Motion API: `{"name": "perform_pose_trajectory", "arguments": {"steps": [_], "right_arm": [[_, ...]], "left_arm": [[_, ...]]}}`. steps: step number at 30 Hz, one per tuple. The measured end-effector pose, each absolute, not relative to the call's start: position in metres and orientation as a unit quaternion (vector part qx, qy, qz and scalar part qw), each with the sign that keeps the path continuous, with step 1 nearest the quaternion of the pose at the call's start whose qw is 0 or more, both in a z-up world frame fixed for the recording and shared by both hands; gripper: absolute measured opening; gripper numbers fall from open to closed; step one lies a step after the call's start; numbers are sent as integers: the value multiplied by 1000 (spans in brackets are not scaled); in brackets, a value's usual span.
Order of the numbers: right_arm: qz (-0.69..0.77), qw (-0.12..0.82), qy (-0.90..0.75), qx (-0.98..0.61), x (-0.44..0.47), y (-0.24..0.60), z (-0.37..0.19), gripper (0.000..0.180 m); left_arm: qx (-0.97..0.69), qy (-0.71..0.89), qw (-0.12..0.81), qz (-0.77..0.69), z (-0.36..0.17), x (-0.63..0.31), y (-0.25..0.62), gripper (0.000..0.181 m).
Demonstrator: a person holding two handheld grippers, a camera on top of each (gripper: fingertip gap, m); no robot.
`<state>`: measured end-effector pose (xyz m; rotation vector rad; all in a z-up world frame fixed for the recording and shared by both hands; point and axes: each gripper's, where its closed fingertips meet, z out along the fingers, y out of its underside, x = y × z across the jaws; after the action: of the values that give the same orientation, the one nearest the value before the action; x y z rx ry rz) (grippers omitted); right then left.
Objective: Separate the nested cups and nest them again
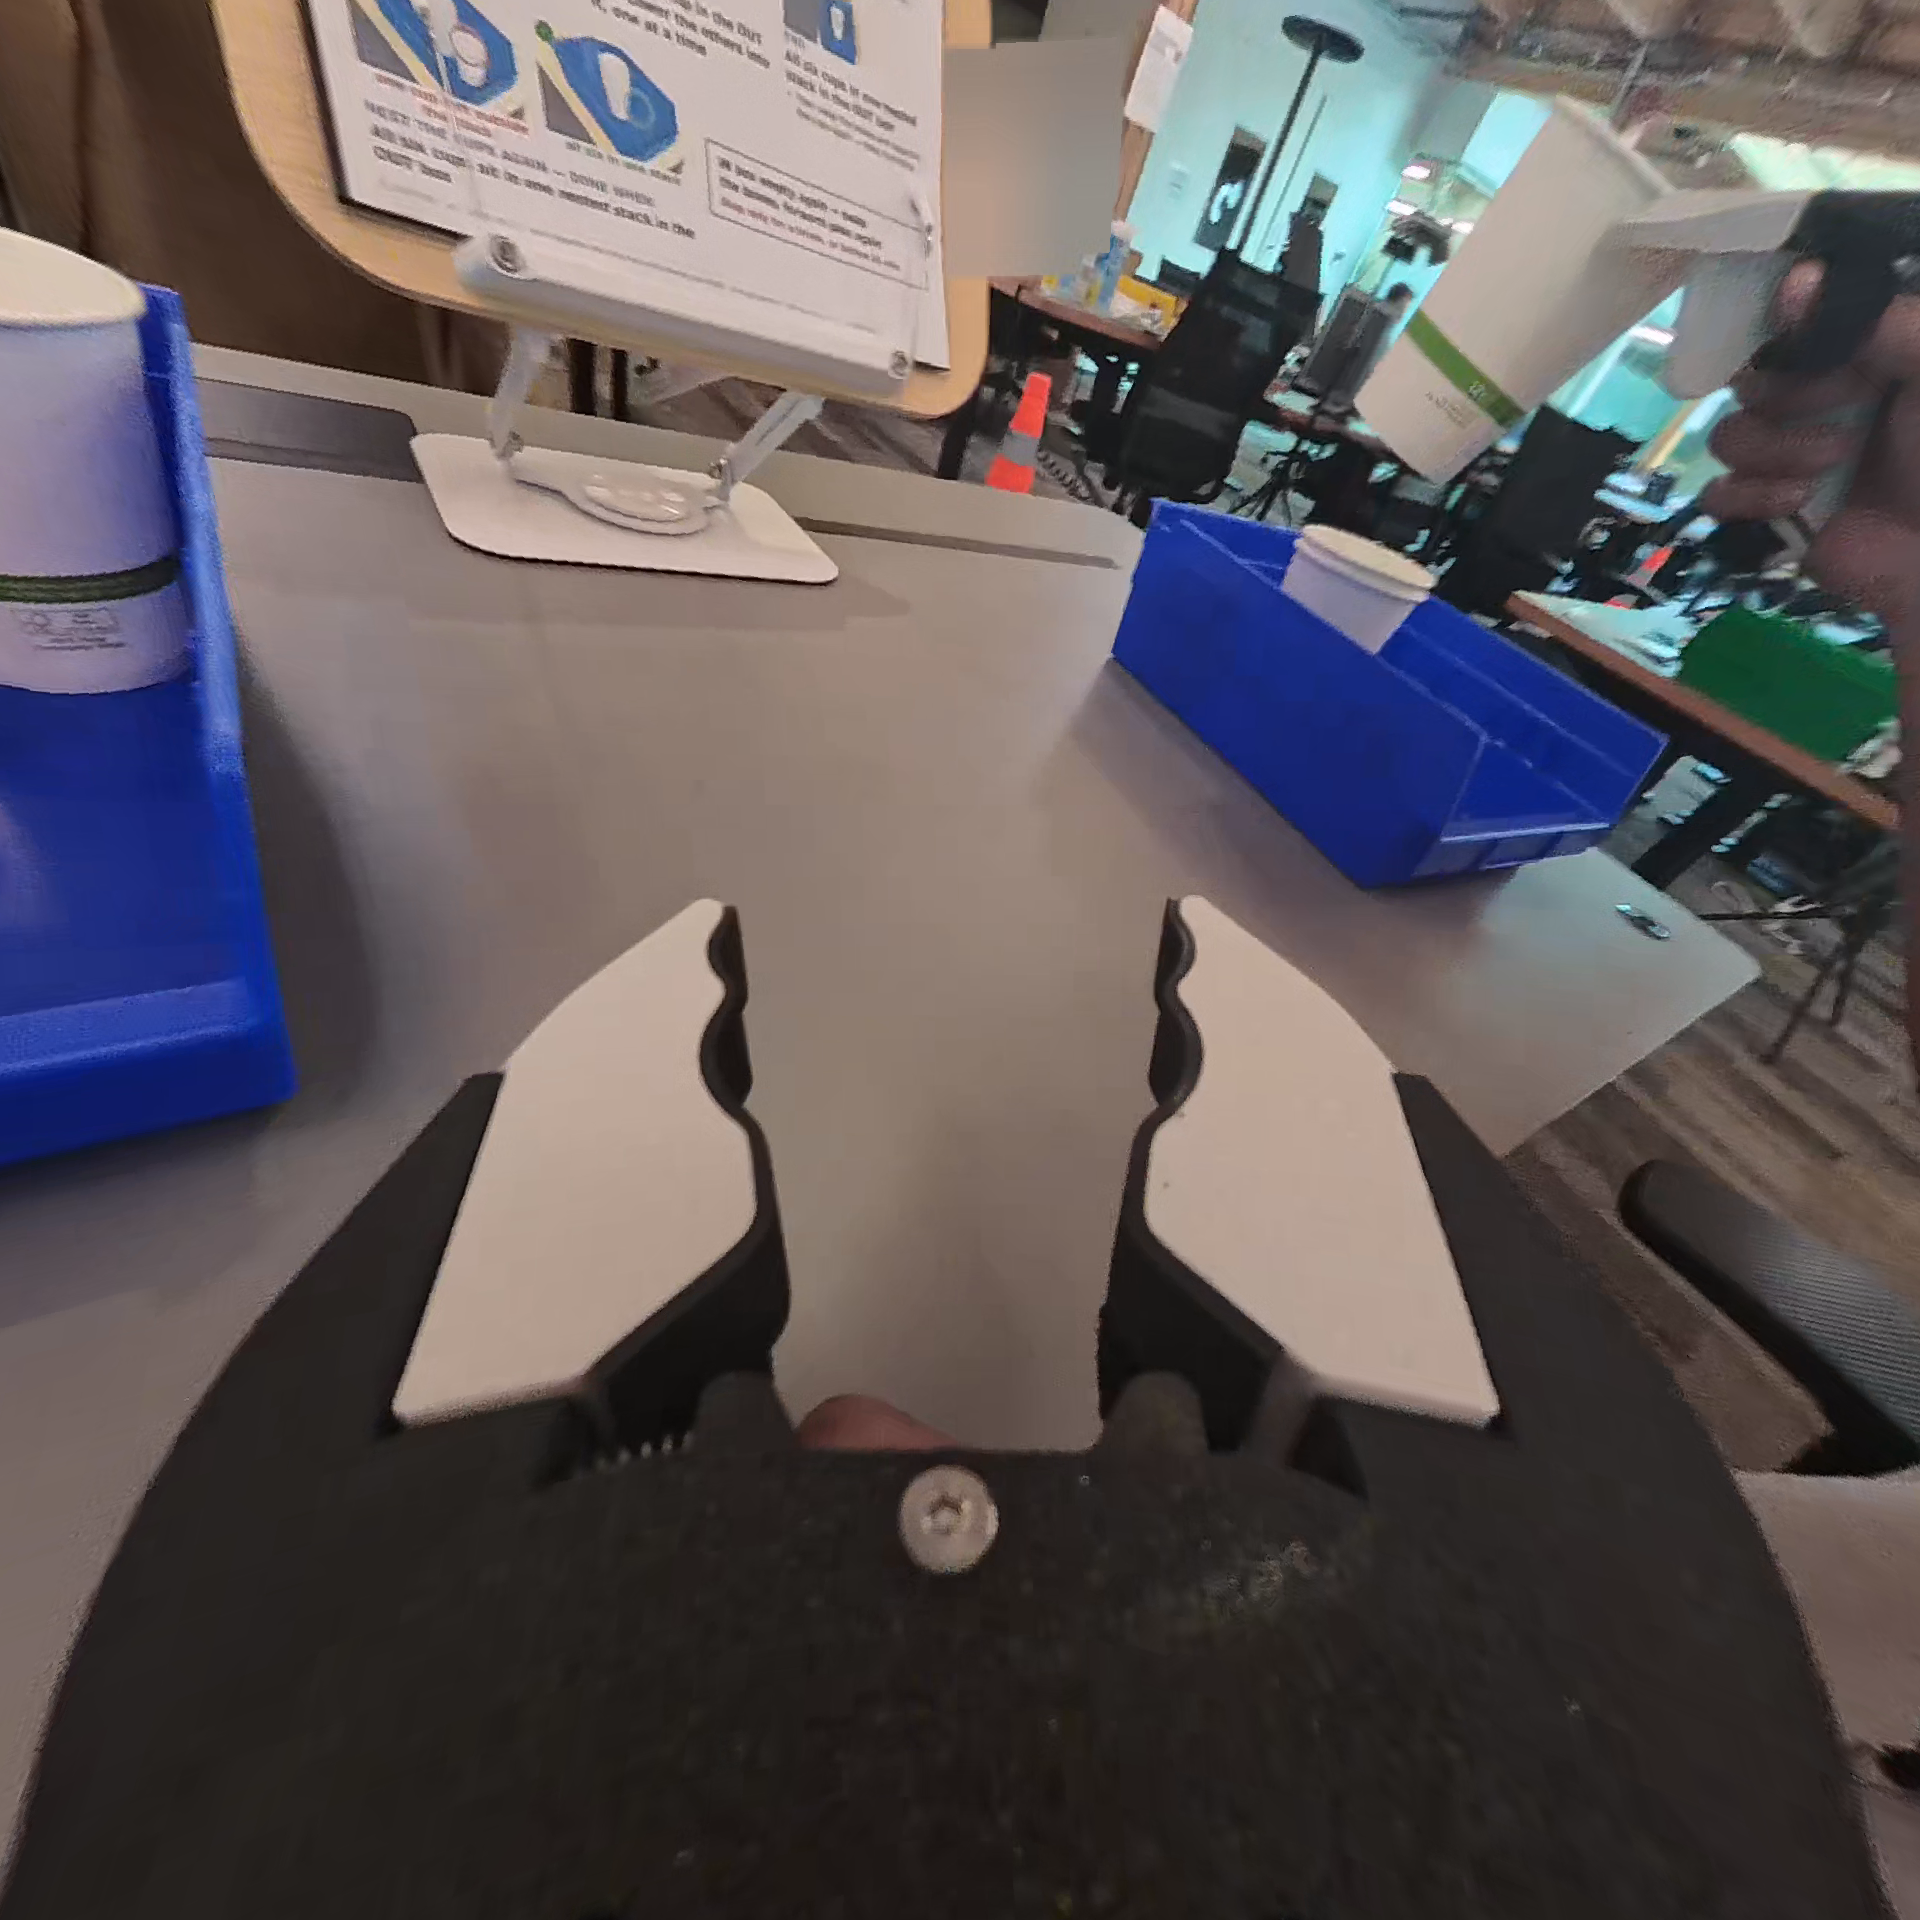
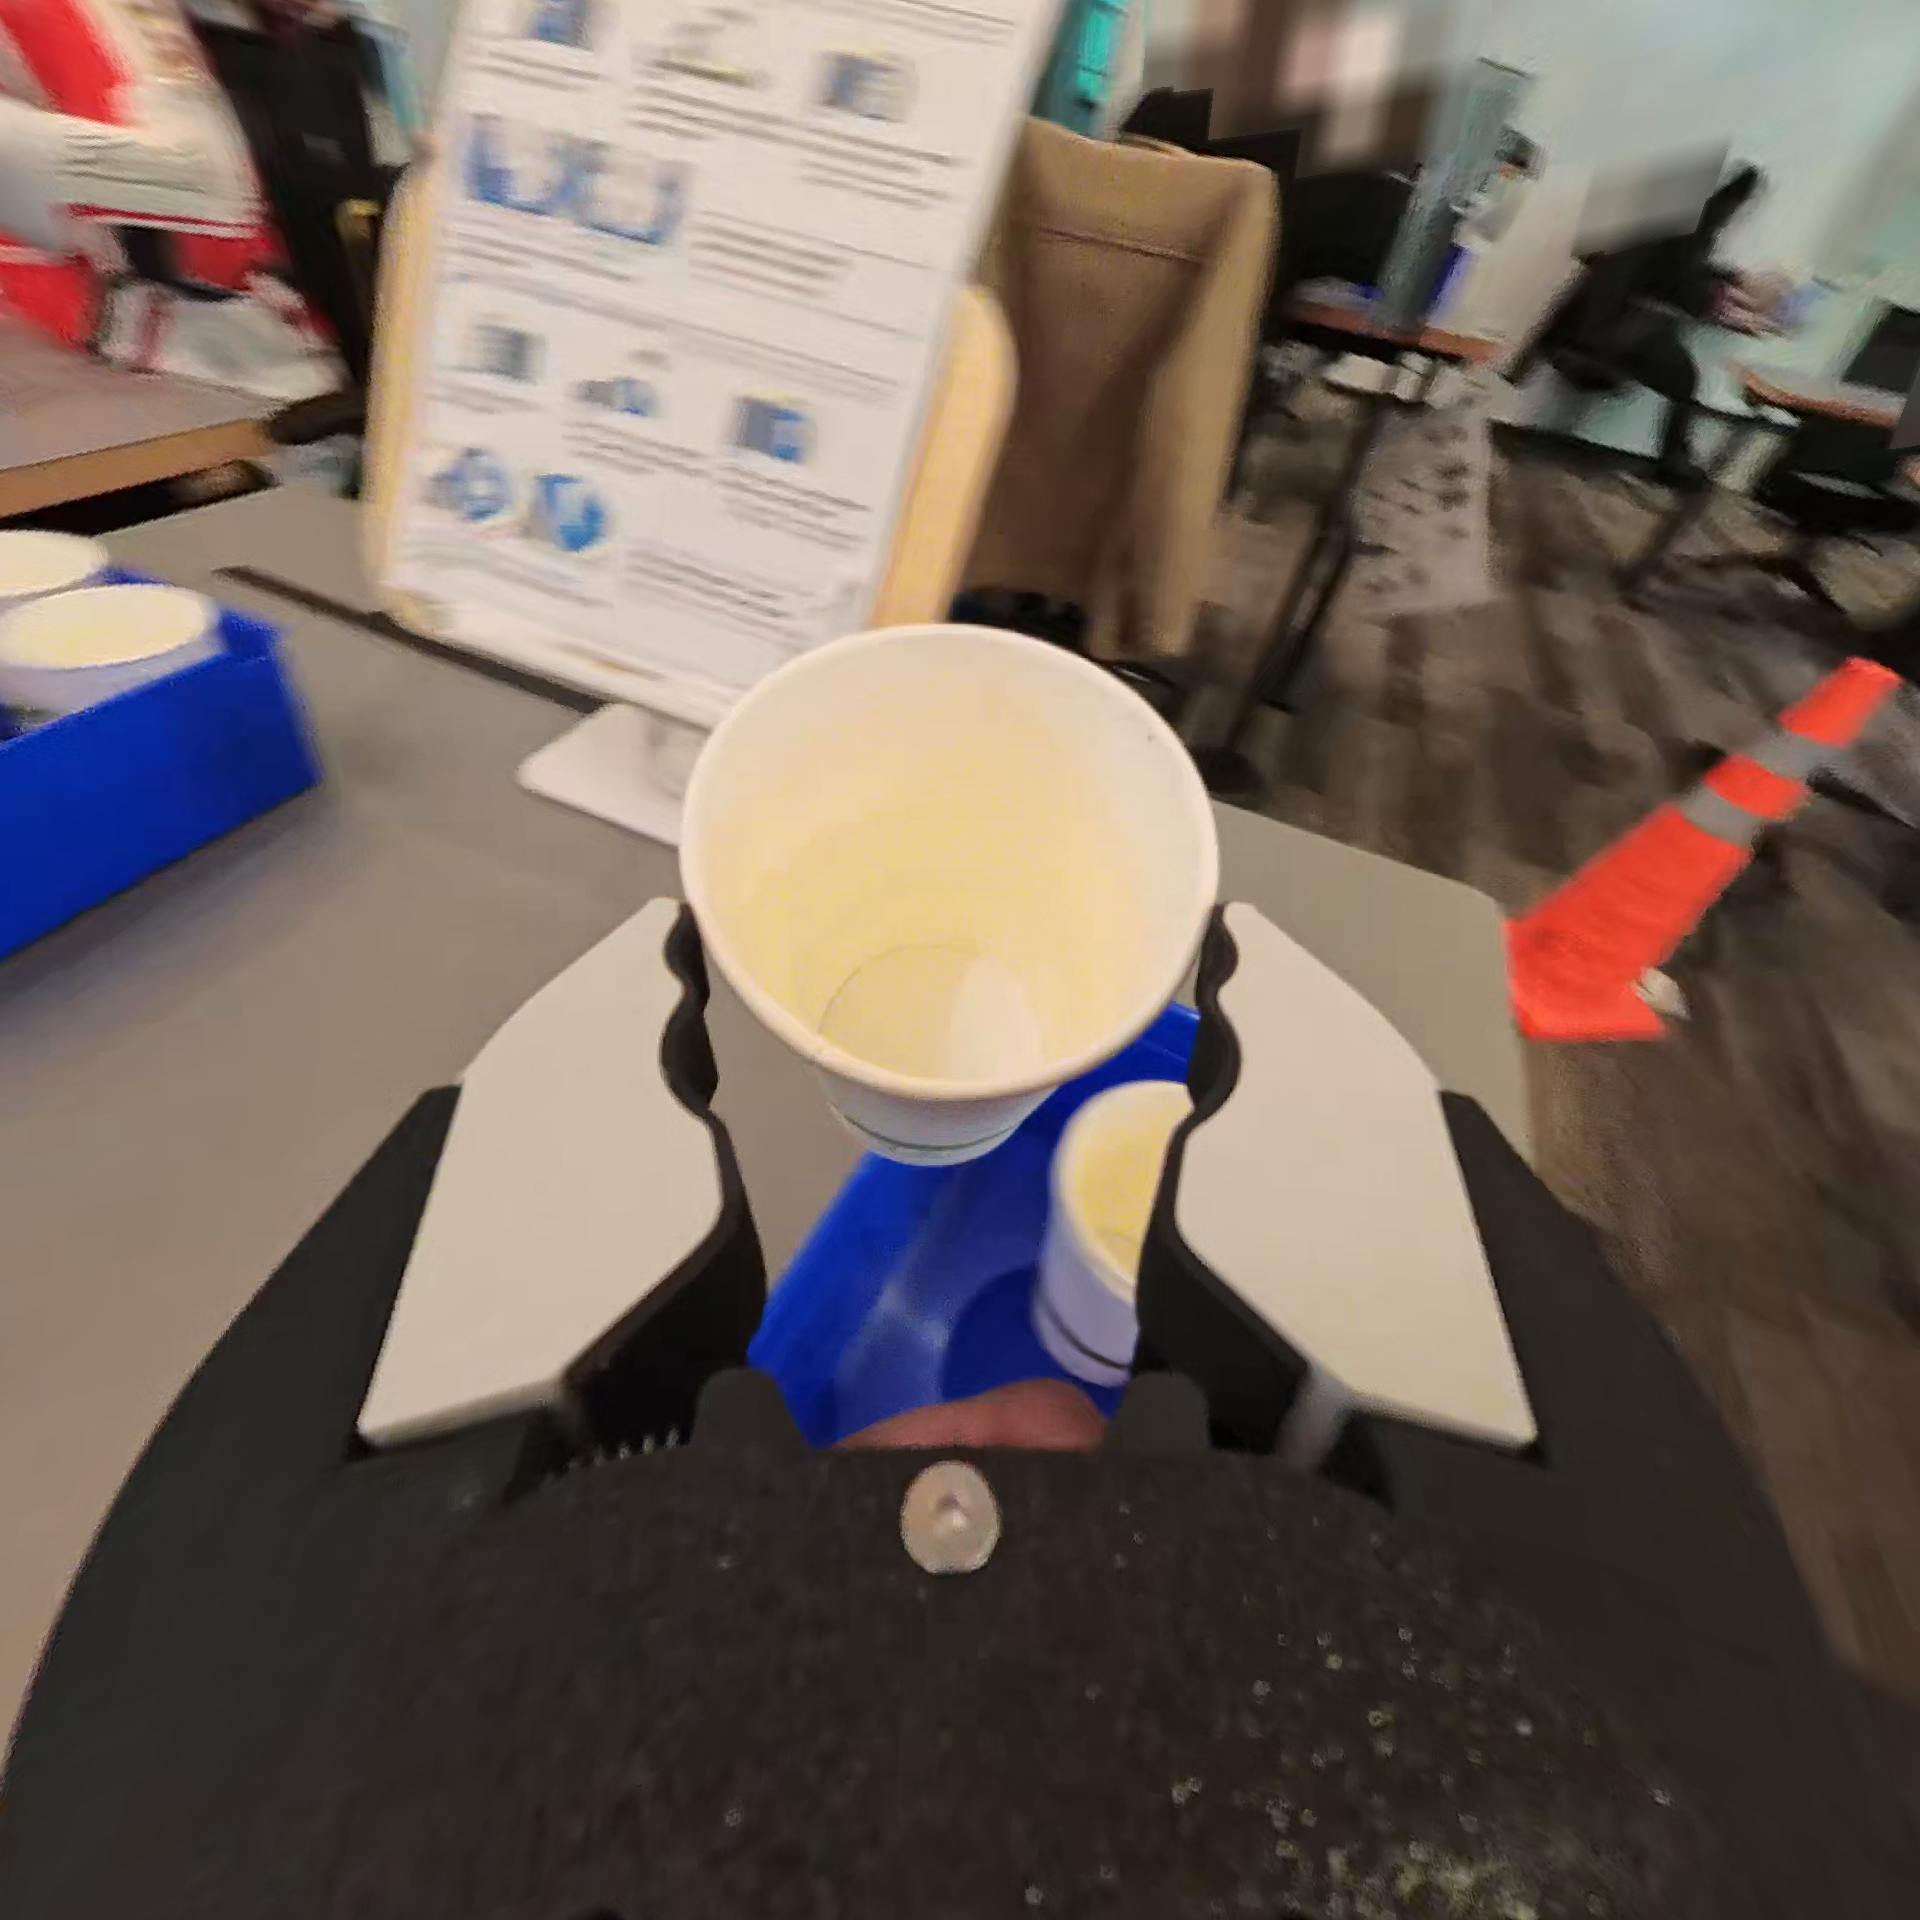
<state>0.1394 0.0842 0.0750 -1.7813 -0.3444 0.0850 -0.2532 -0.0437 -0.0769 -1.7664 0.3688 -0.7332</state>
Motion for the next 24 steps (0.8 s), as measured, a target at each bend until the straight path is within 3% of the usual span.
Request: {"name": "perform_pose_trajectory", "arguments": {"steps": [6,13,24], "right_arm": [[-37,564,-89,-820,222,114,50,90],[23,481,-70,-874,236,133,-28,92],[26,388,-138,-911,230,122,-78,94]], "left_arm": [[-753,169,555,-310,-78,-251,-41,76],[-764,171,526,-332,-87,-243,-45,75],[-772,198,504,-332,-100,-228,-49,76]]}}
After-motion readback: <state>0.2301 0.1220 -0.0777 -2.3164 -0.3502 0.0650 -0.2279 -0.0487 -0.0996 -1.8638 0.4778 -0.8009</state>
